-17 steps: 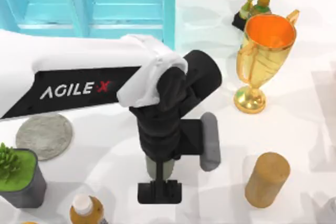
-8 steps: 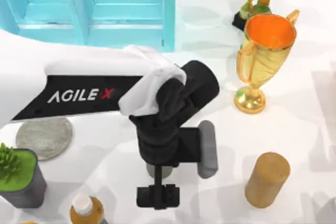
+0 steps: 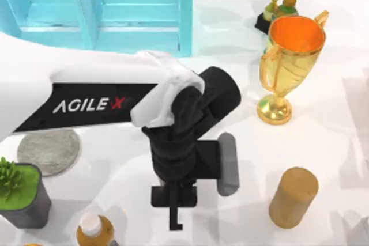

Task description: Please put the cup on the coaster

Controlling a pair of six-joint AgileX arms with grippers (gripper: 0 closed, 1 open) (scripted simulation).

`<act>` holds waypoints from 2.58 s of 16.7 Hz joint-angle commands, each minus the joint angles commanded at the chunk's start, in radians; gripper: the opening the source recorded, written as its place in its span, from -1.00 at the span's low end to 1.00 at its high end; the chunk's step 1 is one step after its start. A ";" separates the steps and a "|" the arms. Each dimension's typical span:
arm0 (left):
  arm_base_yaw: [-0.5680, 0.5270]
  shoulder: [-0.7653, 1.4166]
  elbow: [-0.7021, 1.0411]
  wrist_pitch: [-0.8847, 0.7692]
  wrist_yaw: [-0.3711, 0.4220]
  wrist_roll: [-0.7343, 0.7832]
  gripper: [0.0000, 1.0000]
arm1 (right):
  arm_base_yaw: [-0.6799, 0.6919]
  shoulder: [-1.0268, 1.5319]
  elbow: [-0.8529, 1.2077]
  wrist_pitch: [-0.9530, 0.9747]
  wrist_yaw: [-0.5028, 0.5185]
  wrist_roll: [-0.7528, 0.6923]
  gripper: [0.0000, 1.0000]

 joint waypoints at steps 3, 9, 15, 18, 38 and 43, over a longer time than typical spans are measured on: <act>0.000 0.000 0.000 0.000 0.000 0.000 -1.00 | 0.000 0.000 0.000 0.000 0.000 0.000 1.00; 0.000 0.000 0.000 0.000 0.000 0.000 -1.00 | 0.000 0.000 0.000 0.000 0.000 0.000 1.00; 0.057 -0.007 0.021 -0.027 0.004 -0.060 -1.00 | 0.000 0.000 0.000 0.000 0.000 0.000 1.00; 0.158 -0.016 0.056 -0.070 0.011 -0.209 -1.00 | 0.000 0.000 0.000 0.000 0.000 0.000 1.00; 0.623 -0.087 0.119 -0.191 0.046 -0.943 -1.00 | 0.000 0.000 0.000 0.000 0.000 0.000 1.00; 0.636 -0.051 0.023 -0.028 0.047 -0.933 -1.00 | 0.000 0.000 0.000 0.000 0.000 0.000 1.00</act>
